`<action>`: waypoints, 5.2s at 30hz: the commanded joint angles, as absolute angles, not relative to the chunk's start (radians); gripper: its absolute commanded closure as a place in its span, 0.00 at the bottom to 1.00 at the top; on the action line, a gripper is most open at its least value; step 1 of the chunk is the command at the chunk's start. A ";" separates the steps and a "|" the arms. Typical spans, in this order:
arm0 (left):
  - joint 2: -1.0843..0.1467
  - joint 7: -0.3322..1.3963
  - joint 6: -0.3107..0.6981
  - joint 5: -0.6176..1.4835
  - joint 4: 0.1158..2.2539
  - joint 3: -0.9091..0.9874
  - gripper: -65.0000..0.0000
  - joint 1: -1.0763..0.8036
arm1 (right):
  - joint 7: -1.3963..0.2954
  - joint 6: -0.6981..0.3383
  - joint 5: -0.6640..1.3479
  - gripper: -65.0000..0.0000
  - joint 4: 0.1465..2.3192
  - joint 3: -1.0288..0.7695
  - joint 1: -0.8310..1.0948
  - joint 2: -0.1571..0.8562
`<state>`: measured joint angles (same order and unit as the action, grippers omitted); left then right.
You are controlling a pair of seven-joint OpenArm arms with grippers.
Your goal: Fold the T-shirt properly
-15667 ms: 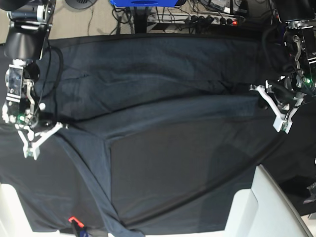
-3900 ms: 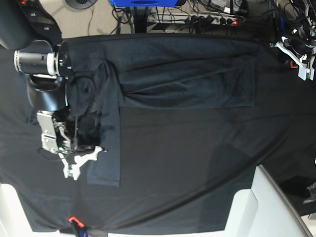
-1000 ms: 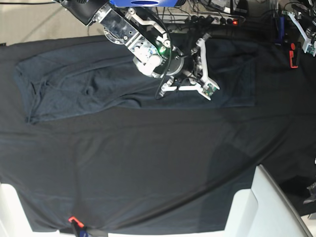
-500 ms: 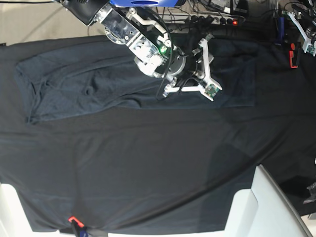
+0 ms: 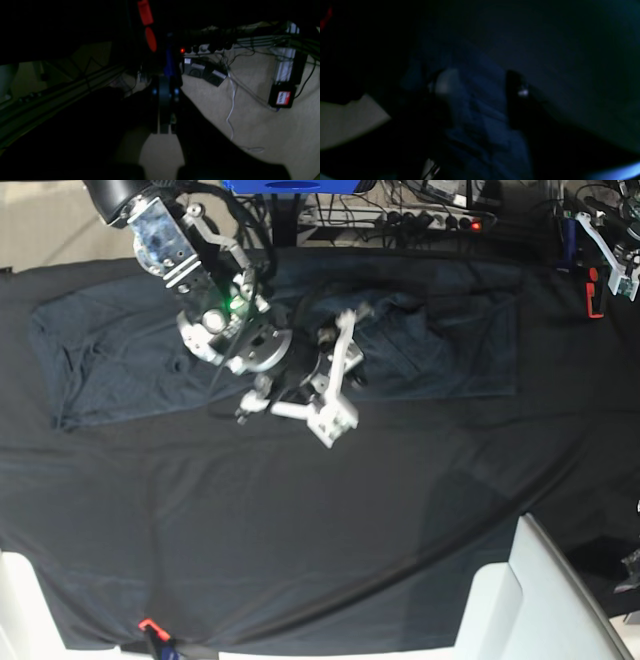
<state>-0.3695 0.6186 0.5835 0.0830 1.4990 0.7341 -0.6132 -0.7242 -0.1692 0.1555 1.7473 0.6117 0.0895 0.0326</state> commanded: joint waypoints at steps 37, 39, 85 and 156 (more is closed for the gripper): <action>-0.384 0.608 0.581 0.099 1.477 0.743 1.00 -0.591 | -0.619 -0.162 0.153 0.61 1.165 0.763 -0.117 -0.117; -0.383 0.608 0.581 0.099 1.477 0.743 1.00 -0.590 | -0.621 -0.157 0.153 0.61 1.237 0.763 -0.110 -0.113; -0.298 0.659 0.698 0.582 1.092 0.472 0.18 -0.252 | -0.608 -0.162 0.151 0.61 1.837 0.142 0.479 0.125; -0.260 0.667 0.585 0.588 1.747 -0.042 1.00 -0.305 | -0.607 -0.162 0.151 0.61 1.836 -0.071 0.478 0.082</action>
<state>-0.2600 0.6918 0.5751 0.5678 1.7332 -0.0422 -0.3126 -0.6262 -0.1581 0.1497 1.8225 -0.0673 0.4774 0.0795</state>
